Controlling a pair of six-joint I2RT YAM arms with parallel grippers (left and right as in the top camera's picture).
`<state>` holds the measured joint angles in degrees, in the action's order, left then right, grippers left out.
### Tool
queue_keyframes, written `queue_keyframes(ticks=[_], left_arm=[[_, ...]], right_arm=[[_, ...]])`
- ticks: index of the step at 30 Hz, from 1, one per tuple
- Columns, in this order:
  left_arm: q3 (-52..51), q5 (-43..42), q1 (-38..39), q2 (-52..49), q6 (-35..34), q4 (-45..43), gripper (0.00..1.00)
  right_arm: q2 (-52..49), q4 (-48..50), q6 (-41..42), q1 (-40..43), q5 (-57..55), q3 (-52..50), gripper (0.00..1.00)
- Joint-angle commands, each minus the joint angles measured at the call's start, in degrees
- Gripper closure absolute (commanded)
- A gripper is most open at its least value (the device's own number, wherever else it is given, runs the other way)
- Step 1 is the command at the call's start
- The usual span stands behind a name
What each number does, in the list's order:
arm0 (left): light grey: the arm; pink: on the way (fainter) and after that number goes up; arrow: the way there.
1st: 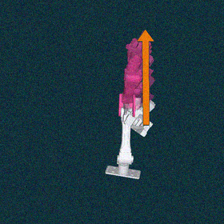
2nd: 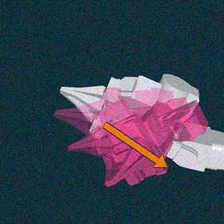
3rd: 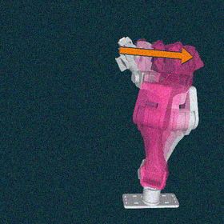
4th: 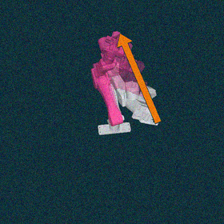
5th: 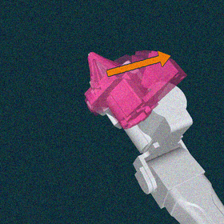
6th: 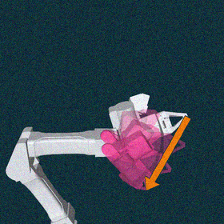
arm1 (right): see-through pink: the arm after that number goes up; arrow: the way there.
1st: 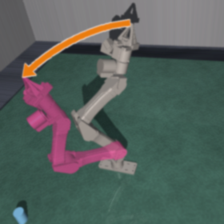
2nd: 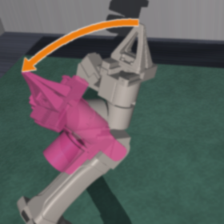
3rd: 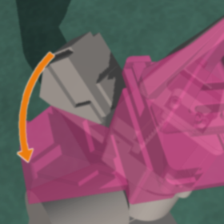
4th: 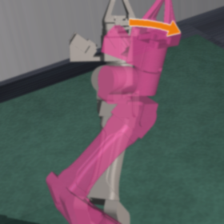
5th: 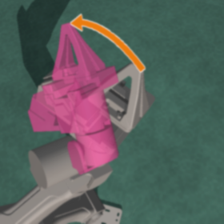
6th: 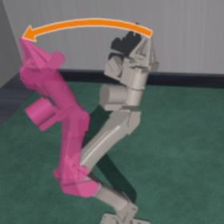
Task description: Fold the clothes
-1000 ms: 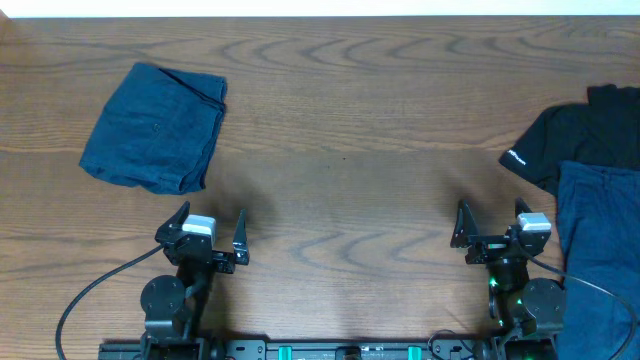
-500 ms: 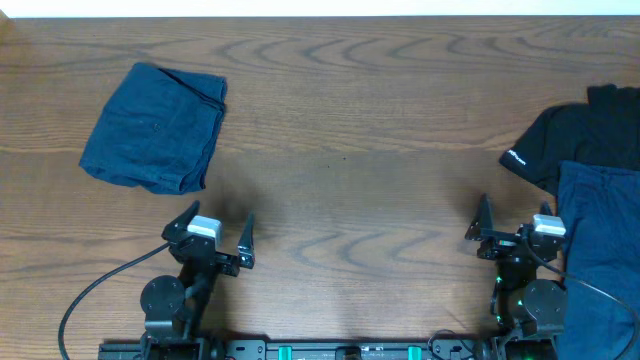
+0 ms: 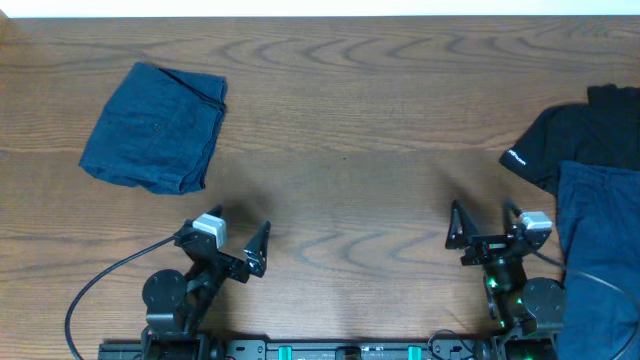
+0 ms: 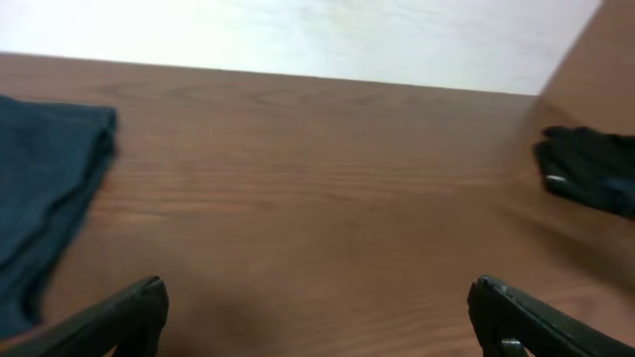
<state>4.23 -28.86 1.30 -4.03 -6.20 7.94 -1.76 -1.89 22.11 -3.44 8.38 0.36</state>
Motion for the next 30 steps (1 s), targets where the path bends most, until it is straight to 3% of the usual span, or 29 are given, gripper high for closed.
queue_keyframes(ticks=[1,4,7,12,21,25,30], left_arm=[[2.3,-5.3,0.2,-0.1,-2.7,1.0,0.02],[7.9,-6.8,0.2,-1.2,-2.7,1.0,0.02],[15.3,-6.8,0.2,-5.0,-2.7,1.3,0.02],[31.1,-6.5,0.2,-18.7,-2.6,9.5,0.02],[62.5,-6.5,0.2,-52.1,0.5,42.1,0.02],[69.5,-6.5,0.2,-60.8,0.6,50.3,0.02],[70.1,-7.7,0.2,-64.4,0.6,52.3,0.02]], right_arm=[[-0.1,5.5,9.8,0.2,11.8,0.0,0.01],[-0.1,15.7,10.8,0.2,17.5,1.1,0.01],[-0.4,14.7,10.3,0.2,17.6,6.4,0.01],[-8.8,-1.7,1.2,0.2,17.2,22.2,0.01],[-42.2,-38.9,-5.3,0.3,4.5,54.6,0.01],[-56.2,-45.1,-7.6,0.5,-5.1,64.1,0.01],[-69.7,-46.9,-8.5,1.0,-10.2,66.2,0.01]])
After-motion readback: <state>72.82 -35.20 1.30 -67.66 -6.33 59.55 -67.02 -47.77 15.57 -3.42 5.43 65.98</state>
